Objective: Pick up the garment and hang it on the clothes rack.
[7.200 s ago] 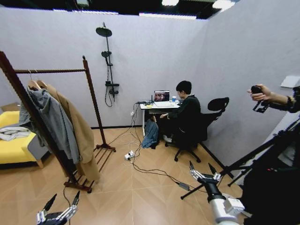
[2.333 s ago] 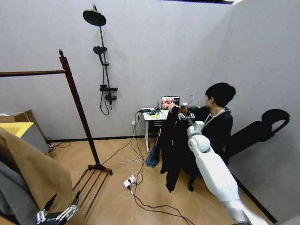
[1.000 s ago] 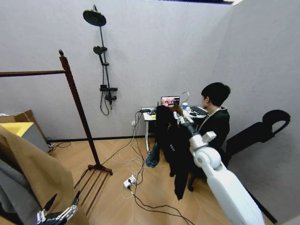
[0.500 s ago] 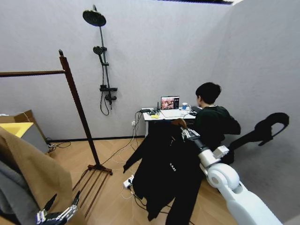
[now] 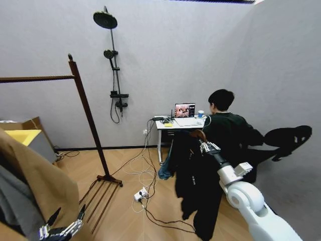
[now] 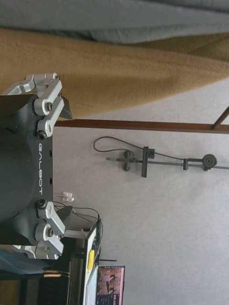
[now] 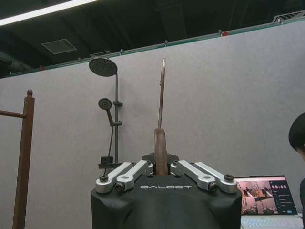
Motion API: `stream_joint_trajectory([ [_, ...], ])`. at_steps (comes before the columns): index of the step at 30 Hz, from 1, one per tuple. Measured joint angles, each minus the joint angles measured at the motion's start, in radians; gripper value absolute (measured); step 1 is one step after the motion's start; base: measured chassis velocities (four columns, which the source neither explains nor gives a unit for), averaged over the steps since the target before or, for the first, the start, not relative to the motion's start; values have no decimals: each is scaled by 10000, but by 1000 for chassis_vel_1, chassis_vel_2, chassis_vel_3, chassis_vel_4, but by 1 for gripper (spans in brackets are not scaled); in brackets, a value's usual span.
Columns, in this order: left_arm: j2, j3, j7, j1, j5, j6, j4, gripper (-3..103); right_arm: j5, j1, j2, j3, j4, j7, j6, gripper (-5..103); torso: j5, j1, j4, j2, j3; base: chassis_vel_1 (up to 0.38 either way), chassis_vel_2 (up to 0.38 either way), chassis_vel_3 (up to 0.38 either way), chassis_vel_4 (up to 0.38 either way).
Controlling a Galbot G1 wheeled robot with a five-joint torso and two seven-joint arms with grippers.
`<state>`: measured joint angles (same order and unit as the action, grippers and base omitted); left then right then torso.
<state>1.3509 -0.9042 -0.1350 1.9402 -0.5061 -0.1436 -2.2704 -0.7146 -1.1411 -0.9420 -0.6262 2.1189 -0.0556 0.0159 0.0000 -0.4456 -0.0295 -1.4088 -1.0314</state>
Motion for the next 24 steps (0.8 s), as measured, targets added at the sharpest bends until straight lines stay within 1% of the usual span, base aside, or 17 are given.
stream_joint_trajectory([
  [10,0,0,0,0,0,0,0,100,320,-69,-130,-47,243,-113,-75,10,1,-1,3,1,-1,91,97,87,97],
  [24,0,0,0,0,0,0,0,100,511,-429,-191,-279,483,-235,-178,10,2,-1,2,1,0,120,121,128,119],
])
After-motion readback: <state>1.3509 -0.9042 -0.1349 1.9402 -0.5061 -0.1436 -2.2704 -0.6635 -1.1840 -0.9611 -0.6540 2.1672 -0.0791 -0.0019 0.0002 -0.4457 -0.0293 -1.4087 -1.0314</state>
